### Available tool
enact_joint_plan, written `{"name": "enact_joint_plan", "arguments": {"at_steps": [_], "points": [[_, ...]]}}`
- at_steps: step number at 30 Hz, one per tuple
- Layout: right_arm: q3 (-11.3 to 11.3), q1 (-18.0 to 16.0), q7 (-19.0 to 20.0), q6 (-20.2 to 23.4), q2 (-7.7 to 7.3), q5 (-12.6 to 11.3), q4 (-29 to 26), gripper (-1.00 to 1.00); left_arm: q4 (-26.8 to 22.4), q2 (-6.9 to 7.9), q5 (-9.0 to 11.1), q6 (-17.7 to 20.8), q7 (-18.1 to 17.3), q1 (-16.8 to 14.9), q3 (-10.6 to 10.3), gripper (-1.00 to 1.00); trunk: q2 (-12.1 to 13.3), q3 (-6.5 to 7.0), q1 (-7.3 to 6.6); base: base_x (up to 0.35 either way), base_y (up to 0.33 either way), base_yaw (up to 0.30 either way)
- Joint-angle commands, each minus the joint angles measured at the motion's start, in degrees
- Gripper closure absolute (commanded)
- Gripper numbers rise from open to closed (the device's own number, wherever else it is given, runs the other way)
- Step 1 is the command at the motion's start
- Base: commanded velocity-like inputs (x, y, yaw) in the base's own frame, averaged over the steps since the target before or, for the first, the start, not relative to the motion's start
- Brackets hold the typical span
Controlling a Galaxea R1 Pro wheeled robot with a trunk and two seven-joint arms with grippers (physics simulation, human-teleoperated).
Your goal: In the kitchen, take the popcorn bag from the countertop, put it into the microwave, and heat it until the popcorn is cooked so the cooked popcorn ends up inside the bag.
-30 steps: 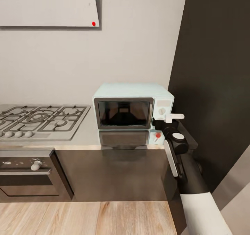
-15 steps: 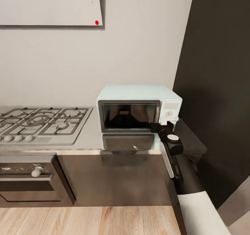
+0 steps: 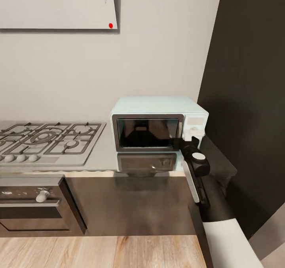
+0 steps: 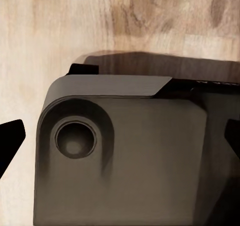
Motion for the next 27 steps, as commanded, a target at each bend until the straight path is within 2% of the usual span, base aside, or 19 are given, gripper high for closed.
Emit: {"name": "enact_joint_plan", "arguments": {"at_steps": [1, 15, 16, 17, 21, 27], "points": [[0.0, 0.3, -0.2, 0.1, -0.01, 0.2, -0.4, -1.0, 0.0, -0.04, -0.1, -0.2, 0.0, 0.0, 0.4, -1.0, 0.0, -0.06, 0.0, 0.0, 0.0, 0.0], [0.6, 3.0, 0.1, -2.2, -0.01, 0.3, -3.7, -1.0, 0.0, -0.07, -0.1, -0.2, 0.0, -0.1, 0.3, -1.0, 0.0, -0.06, 0.0, 0.0, 0.0, 0.0], [0.6, 4.9, 0.1, -9.0, 0.0, 0.4, -4.4, -1.0, 0.0, -0.07, -0.1, -0.2, 0.0, -0.1, 0.2, -1.0, 0.0, -0.06, 0.0, 0.0, 0.0, 0.0], [0.7, 5.1, 0.1, -9.4, 0.01, 0.4, -4.4, -1.0, 0.0, -0.07, -0.1, -0.2, 0.0, -0.1, 0.2, -1.0, 0.0, -0.06, 0.0, 0.0, 0.0, 0.0], [0.8, 5.3, 0.2, -9.4, 0.07, 0.4, -4.4, -1.0, 0.0, -0.07, -0.1, -0.2, 0.0, -0.1, 0.3, -1.0, 0.0, -0.06, 0.0, 0.0, 0.0, 0.0], [0.8, 5.3, 0.2, -7.0, 0.07, 0.4, -4.3, -1.0, 0.0, -0.07, -0.1, -0.2, 0.0, -0.1, 0.2, -1.0, 0.0, -0.06, 0.0, 0.0, 0.0, 0.0]]}}
